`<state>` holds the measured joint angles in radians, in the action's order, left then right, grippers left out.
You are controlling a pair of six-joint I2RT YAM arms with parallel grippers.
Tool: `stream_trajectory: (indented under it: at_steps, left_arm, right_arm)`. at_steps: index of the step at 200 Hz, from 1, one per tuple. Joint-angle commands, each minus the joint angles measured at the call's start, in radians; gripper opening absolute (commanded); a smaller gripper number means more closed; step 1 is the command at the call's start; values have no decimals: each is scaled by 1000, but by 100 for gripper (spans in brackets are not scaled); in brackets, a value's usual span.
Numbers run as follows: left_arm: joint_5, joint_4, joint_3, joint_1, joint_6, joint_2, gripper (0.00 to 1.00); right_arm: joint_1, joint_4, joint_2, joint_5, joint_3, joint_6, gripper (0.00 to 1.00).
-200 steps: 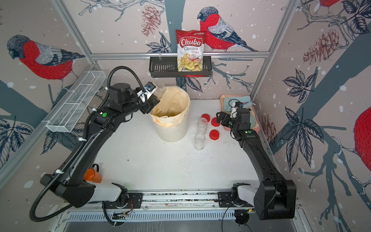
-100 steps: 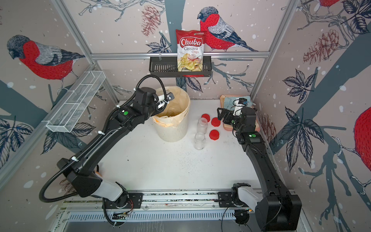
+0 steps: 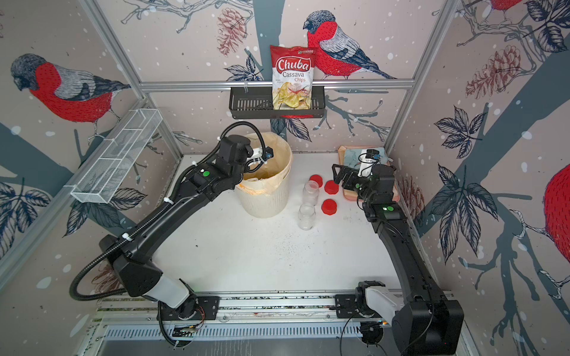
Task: Empty moldy tea leaves from jars
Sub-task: Pour the moldy tea leaves from the jar into the trash bin.
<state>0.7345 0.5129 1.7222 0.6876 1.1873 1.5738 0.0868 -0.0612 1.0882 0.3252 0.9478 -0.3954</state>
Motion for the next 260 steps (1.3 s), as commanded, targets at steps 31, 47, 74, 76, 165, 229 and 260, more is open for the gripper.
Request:
stream_trajectory:
  at_steps: [31, 47, 74, 76, 165, 229, 260]
  left_arm:
    - [41, 27, -45, 8, 42, 19, 63]
    - [83, -1, -33, 8, 92, 31, 64]
    - [129, -39, 15, 15, 184, 48, 64]
    - [130, -41, 16, 15, 188, 49, 64]
    - [132, -53, 25, 32, 338, 51, 63]
    - [120, 4, 10, 46, 320, 71, 63]
    - [120, 15, 13, 46, 311, 64, 63]
  right_arm:
    - [-1, 35, -11, 19, -3, -11, 98]
    - [-1, 37, -11, 21, -4, -13, 98]
    - [-1, 40, -16, 22, -3, -13, 98]
    - [-1, 41, -16, 22, -4, -13, 98]
    - [-2, 74, -17, 43, -19, -31, 98]
    - [-2, 83, -29, 52, -25, -37, 98]
    - [-2, 95, -27, 58, -32, -46, 98]
